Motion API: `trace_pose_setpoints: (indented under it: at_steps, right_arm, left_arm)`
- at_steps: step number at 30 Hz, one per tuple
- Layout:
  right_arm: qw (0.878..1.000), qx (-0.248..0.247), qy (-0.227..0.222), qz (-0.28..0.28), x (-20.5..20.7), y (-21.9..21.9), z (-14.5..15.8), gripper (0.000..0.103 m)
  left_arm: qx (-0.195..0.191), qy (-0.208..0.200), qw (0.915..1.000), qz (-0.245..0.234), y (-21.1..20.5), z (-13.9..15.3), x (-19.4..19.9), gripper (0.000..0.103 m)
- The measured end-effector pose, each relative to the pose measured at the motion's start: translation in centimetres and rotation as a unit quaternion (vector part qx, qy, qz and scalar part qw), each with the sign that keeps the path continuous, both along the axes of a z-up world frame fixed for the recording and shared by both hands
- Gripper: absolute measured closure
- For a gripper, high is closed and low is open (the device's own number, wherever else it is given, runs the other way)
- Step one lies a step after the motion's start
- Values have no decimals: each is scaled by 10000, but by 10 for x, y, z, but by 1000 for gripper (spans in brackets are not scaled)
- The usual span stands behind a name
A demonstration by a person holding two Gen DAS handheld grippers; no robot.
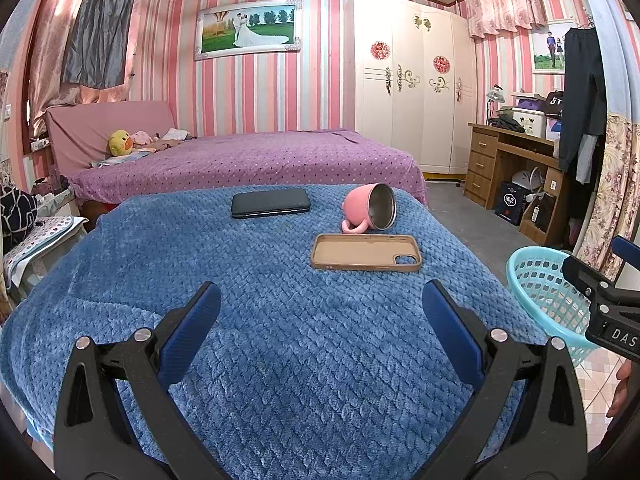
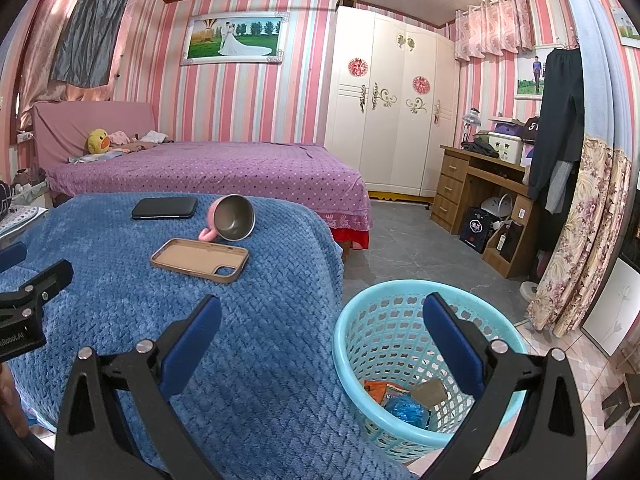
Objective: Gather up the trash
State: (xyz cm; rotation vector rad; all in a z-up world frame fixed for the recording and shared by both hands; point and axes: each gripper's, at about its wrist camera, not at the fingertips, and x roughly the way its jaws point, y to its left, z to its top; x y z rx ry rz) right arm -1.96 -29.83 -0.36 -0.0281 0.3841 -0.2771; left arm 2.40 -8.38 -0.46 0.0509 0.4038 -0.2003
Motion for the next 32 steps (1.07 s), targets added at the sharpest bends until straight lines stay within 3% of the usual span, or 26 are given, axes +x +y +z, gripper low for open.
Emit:
trace_pose_setpoints:
  at_steps: [32]
  right_arm:
    - [10000, 3, -3, 2, 0, 0, 0, 5]
  left_arm:
    - [-10, -5, 10000, 15, 2, 2, 1, 5]
